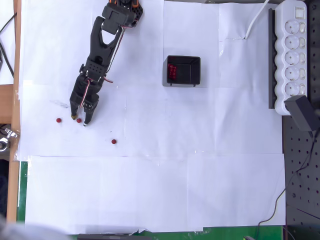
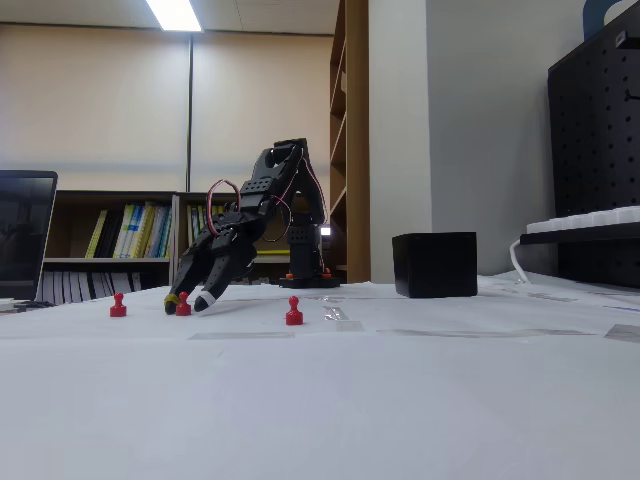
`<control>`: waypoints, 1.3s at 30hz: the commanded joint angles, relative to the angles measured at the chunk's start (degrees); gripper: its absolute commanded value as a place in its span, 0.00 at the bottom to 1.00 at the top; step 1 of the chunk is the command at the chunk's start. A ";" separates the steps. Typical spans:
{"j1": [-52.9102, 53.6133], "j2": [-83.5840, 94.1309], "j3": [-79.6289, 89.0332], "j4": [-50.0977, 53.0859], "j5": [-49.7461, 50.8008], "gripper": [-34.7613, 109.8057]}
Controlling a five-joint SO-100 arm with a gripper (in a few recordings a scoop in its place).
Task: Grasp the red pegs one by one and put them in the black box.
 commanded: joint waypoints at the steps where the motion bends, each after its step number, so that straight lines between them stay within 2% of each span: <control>1: 1.49 0.44 0.70 -0.88 -0.62 0.34; 11: 1.49 0.44 0.70 -0.53 -0.53 0.25; 16: 1.49 0.09 0.53 0.79 -0.18 0.24; 18: 1.49 -2.81 2.29 10.20 -0.26 0.24; 22: 0.53 -14.33 10.55 47.37 0.97 0.24; 27: -7.82 -28.74 15.82 77.96 -2.46 0.24; 31: -19.69 -34.89 23.82 91.85 -11.51 0.24; 39: -48.96 -38.14 39.29 103.80 -28.83 0.24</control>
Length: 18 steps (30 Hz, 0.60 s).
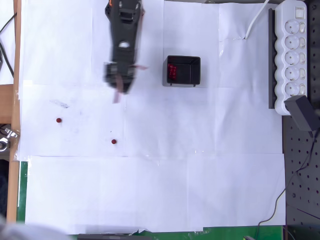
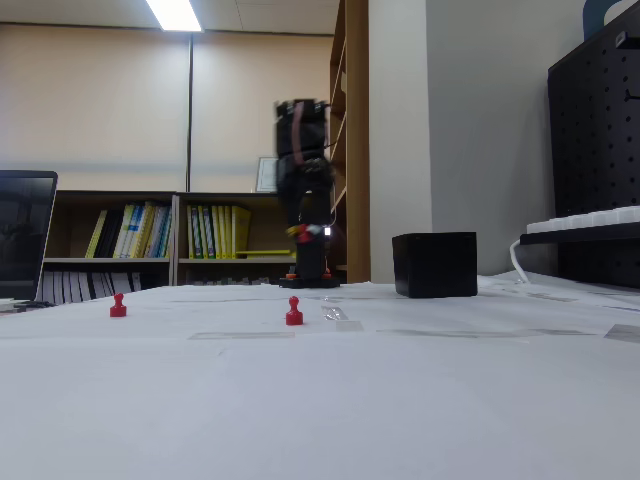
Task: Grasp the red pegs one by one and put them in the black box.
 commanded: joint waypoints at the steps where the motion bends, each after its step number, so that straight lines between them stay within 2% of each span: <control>1: -14.94 -4.83 9.40 3.52 -6.86 0.24; 4: -22.94 -2.90 9.49 1.93 -8.96 0.24; 10: -32.34 3.43 8.88 -0.97 -13.45 0.24; 18: -29.79 8.96 -2.99 -15.56 -16.52 0.24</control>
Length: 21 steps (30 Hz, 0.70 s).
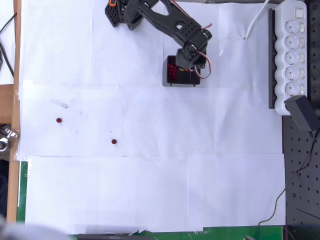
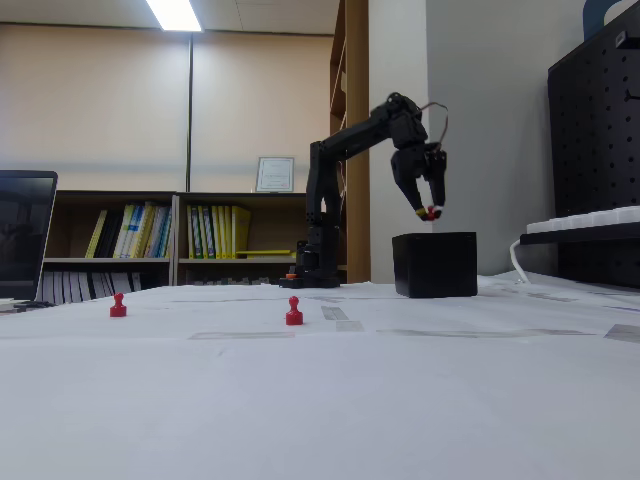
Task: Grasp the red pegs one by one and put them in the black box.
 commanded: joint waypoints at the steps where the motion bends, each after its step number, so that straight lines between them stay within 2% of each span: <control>1: 1.23 1.49 -3.25 -6.50 -0.79 0.24; 4: 2.20 3.60 -4.66 -7.12 0.88 0.25; 8: 2.81 3.43 -3.87 -4.57 2.02 0.31; 11: 2.72 3.34 -1.67 -1.14 2.72 0.40; 15: 3.87 -1.05 7.12 6.86 2.29 0.42; 18: 7.82 -6.33 15.82 11.34 1.85 0.41; 21: 16.96 -13.45 16.70 9.67 3.69 0.41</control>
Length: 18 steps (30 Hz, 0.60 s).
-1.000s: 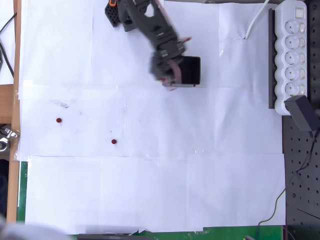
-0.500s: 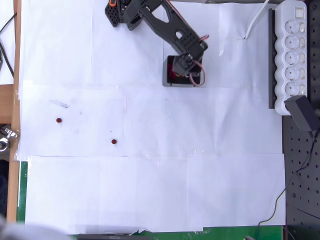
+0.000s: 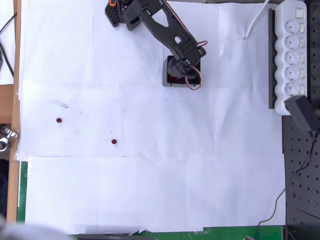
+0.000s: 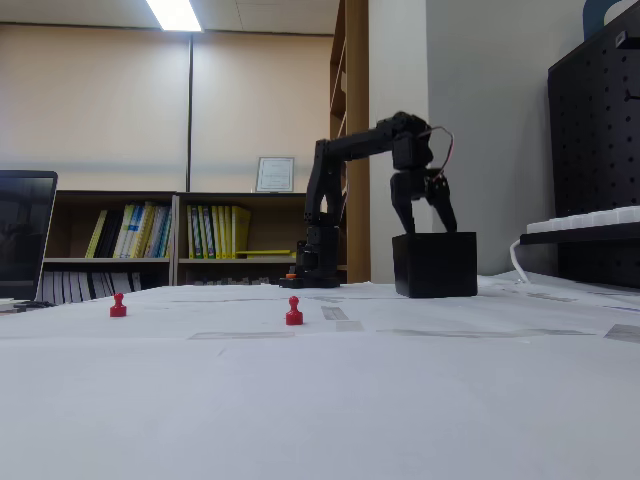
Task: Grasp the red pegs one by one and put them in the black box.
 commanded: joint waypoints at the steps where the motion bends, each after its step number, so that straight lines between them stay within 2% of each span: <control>1: 12.30 -13.01 4.13 -1.85 1.67 0.41; 10: 47.02 -17.31 -39.11 -38.76 28.83 0.41; 14: 56.78 -11.95 -44.38 -48.52 36.65 0.41; 18: 61.26 -5.01 -44.38 -56.34 38.85 0.41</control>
